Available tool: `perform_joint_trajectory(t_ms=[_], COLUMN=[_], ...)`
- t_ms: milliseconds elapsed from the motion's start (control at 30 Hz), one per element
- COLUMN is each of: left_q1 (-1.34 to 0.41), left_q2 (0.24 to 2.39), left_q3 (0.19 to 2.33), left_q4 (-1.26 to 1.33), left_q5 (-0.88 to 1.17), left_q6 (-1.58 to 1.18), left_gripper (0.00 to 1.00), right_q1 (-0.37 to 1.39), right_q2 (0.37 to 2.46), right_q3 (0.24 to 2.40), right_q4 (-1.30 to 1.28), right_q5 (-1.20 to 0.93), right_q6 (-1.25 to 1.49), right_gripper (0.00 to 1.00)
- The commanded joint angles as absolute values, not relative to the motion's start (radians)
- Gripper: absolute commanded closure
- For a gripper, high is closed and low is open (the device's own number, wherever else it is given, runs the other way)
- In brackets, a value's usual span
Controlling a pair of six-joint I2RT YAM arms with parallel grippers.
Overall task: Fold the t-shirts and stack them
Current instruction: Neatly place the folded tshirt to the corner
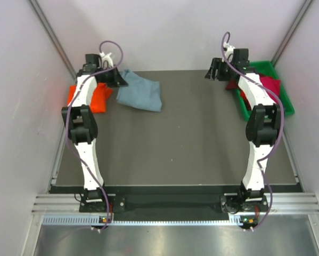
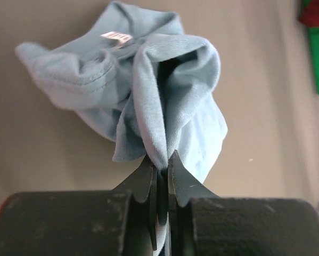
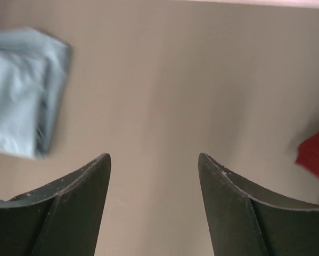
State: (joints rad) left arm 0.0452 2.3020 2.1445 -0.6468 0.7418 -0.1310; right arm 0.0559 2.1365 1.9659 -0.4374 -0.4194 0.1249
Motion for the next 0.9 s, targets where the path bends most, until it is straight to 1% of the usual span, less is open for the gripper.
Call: perform_joint_trajectory(t_ms=[0,67,133,233,267,300,333,367,433,533,867], left_q1=[0.090,0.124,0.144,0.181,0.198,0.204,0.209,0.218,0.218,0.222,0.242], left_q2=[2.192,2.163,2.142,2.126,2.122,2.115,2.111,2.108,2.102,2.111,2.089], left_q3=[2.125,2.117,2.111,2.117,2.124,2.131,2.134,2.141,2.163,2.200,2.241], left_q4=[-0.716,-0.736,-0.750,-0.776,-0.782,-0.796,-0.799,-0.807,-0.848,-0.899,-0.882], left_q5=[0.715,0.704,0.700,0.693,0.689,0.684,0.666,0.649,0.577,0.514,0.361], left_q6=[-0.042,-0.023,-0.009,0.023,0.029,0.034,0.046,0.058,0.121,0.167,0.207], left_gripper=[1.00,1.00,1.00,1.00,1.00,1.00,1.00,1.00,1.00,1.00,1.00], right_q1=[0.083,0.094,0.101,0.109,0.110,0.112,0.112,0.113,0.115,0.115,0.115], right_q2=[2.123,2.125,2.128,2.129,2.128,2.123,2.123,2.117,2.111,2.097,2.075], right_q3=[1.954,1.954,1.956,1.953,1.945,1.939,1.933,1.919,1.905,1.882,1.842], right_q4=[-0.437,-0.436,-0.434,-0.434,-0.434,-0.433,-0.434,-0.434,-0.434,-0.437,-0.440], right_q5=[-0.414,-0.414,-0.414,-0.416,-0.416,-0.416,-0.413,-0.410,-0.407,-0.403,-0.410], right_q6=[0.104,0.103,0.104,0.109,0.103,0.104,0.103,0.104,0.104,0.103,0.097], right_gripper=[0.32,0.30,0.24,0.19,0.15,0.14,0.14,0.10,0.06,0.04,0.03])
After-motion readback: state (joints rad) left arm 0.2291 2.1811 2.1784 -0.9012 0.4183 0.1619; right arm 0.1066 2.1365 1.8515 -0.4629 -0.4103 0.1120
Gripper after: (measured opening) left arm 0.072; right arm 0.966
